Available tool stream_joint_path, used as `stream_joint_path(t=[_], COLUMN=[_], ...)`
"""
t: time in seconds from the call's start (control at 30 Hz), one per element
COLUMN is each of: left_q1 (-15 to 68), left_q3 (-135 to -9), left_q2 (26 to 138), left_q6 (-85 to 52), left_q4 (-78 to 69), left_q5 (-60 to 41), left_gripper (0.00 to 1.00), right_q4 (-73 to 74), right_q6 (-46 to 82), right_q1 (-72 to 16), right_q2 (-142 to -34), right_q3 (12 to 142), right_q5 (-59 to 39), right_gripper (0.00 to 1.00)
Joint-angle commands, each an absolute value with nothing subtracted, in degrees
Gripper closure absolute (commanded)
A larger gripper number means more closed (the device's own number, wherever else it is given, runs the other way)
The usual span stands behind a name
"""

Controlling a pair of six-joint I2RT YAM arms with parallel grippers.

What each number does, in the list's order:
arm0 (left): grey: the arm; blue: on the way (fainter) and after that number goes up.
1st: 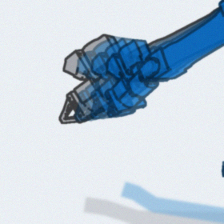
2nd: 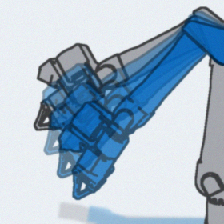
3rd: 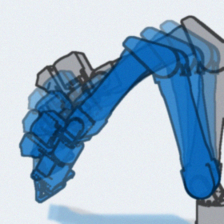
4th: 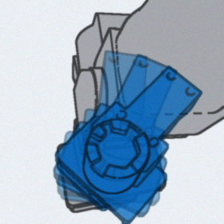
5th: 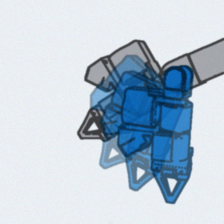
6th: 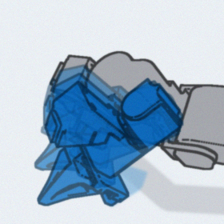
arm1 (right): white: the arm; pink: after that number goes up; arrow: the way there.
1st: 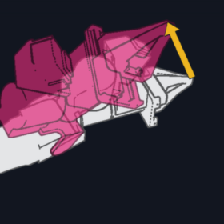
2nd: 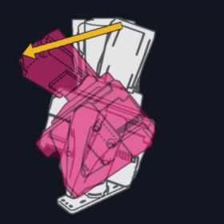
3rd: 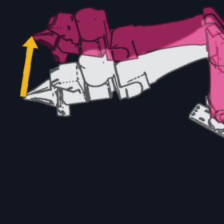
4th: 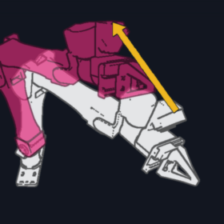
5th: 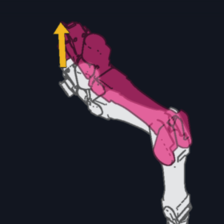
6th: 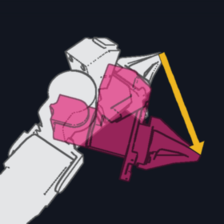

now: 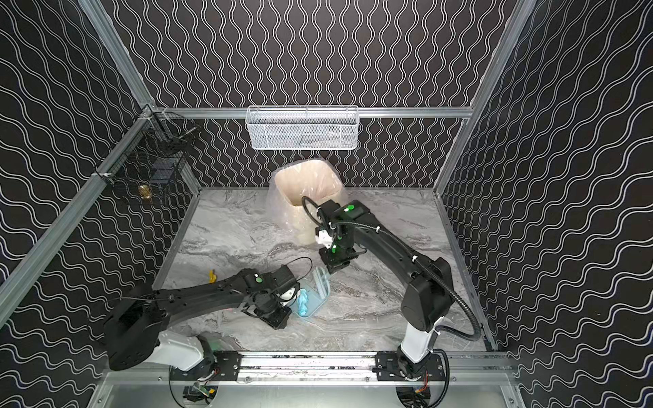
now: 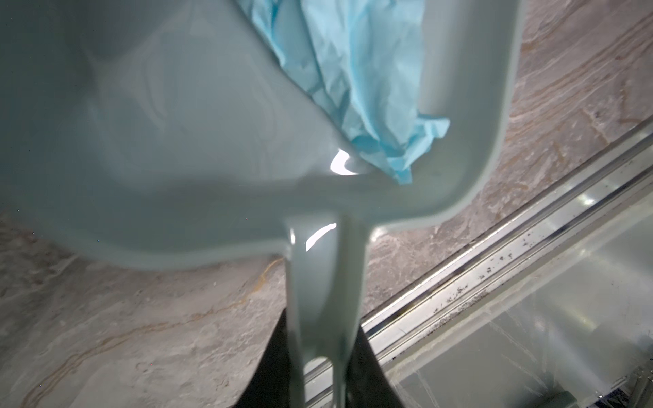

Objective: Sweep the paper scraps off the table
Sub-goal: 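Bring the brush behind the light-blue scrap toward the dustpan with the right gripper, then lift the dustpan toward the bin with the left gripper while the right withdraws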

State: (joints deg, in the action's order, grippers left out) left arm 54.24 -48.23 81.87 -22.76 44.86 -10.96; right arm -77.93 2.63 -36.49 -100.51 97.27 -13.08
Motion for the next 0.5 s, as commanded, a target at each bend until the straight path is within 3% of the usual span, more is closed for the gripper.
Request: stream_joint_path(t=[0.0,0.27,0.47], left_q1=[54.23,54.24,53.8], left_q3=[-48.11,-56.04,-67.73], left_q2=[78.68,69.89,69.26], left_q6=[-24.79,-27.83,-27.71], left_q4=[44.81,55.54,64.67], left_q5=[-8.04,-3.02,0.07], left_gripper=[1.0,1.0,1.0], right_q4=[-80.73,-78.92,-73.51], right_q6=[3.11,2.02,3.39], right_q1=[-33.32,-21.55,-16.75], right_q2=[-98.89,-93.96,-90.24], right_q3=[99.32,98.76,93.92], right_q5=[-13.3,-19.39,-24.48], right_gripper=[1.0,1.0,1.0])
